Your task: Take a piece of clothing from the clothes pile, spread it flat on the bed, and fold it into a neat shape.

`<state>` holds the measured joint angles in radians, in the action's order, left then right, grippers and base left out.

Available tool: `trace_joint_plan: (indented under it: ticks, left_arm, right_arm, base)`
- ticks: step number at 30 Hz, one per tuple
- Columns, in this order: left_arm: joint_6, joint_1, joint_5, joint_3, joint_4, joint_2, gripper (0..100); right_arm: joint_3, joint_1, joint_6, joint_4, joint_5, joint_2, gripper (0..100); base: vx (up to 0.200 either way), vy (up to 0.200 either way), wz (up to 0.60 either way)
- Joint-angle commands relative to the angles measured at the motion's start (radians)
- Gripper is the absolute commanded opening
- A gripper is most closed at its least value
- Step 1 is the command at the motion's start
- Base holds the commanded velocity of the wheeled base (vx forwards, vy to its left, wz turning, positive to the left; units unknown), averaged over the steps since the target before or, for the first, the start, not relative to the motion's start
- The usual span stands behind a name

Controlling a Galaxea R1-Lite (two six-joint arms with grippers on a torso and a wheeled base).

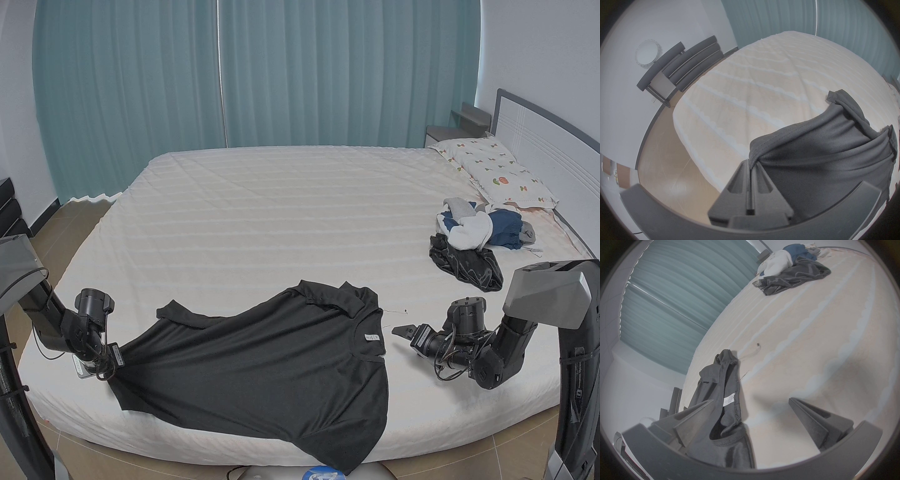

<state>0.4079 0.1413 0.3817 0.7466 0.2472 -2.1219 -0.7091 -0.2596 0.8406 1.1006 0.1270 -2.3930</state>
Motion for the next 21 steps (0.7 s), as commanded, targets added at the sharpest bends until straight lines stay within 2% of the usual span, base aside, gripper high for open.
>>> trace_joint_plan:
  ticks: [1,5,10,15,16,17,21]
  left_arm:
    - [-0.001,0.017,-0.001,0.01,-0.002,-0.013,0]
    - [-0.004,0.014,-0.004,0.013,0.001,-0.035,0]
    - [-0.001,0.011,-0.05,0.013,0.0,-0.027,0]
    - [0.0,0.003,-0.066,0.008,0.0,-0.021,0]
    - [0.002,0.0,-0.066,0.008,0.0,-0.021,0]
    - [0.003,0.0,-0.066,0.008,0.0,-0.02,0]
    - [0.005,-0.002,-0.08,0.008,0.0,-0.021,0]
  right_arm:
    - [-0.058,-0.04,0.0,-0.031,0.0,-0.018,100]
    - [-0.121,-0.064,-0.008,-0.064,0.003,-0.035,100]
    - [-0.231,-0.073,-0.011,-0.22,0.016,-0.043,100]
    - [-0.308,-0.073,-0.014,-0.28,0.023,-0.063,100]
    - [-0.335,-0.078,-0.018,-0.312,0.049,-0.074,100]
    - [-0.349,-0.079,-0.021,-0.334,0.063,-0.077,0]
    - [-0.409,-0.087,-0.035,-0.455,0.085,-0.077,0]
  base:
    - [0.0,0.0,0.0]
    - [0.0,0.0,0.0]
    - [0.0,0.0,0.0]
    - [0.0,0.0,0.0]
    - [0.0,0.0,0.0]
    - [0.0,0.0,0.0]
    - [0.0,0.0,0.0]
